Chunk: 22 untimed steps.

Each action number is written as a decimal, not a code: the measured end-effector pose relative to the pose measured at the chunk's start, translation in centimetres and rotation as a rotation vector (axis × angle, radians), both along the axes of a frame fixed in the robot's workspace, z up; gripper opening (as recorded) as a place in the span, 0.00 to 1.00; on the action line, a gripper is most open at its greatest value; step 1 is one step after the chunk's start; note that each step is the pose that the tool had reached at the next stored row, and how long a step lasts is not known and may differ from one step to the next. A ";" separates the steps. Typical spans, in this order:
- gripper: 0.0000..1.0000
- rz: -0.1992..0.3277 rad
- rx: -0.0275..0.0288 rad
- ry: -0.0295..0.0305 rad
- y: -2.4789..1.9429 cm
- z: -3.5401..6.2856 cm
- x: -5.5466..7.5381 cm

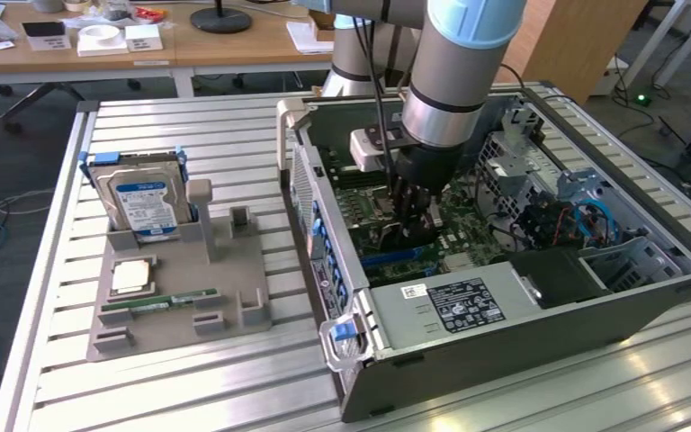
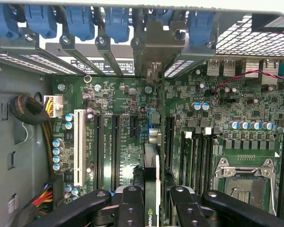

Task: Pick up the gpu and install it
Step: 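Insert the gpu into the slot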

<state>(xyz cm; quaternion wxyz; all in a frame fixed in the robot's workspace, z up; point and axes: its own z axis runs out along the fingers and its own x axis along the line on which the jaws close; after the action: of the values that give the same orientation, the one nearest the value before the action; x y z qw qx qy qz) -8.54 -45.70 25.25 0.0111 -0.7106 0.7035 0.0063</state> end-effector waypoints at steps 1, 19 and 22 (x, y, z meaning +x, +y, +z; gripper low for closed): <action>0.26 0.000 0.0011 0.0000 0.00 0.00 0.0; 0.26 -0.018 0.0014 0.0000 -0.15 0.00 0.1; 0.26 -0.018 0.0014 0.0000 -0.18 0.00 0.1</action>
<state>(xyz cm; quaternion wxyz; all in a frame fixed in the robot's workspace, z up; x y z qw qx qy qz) -8.44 -45.88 25.25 0.0117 -0.7042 0.7099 0.0067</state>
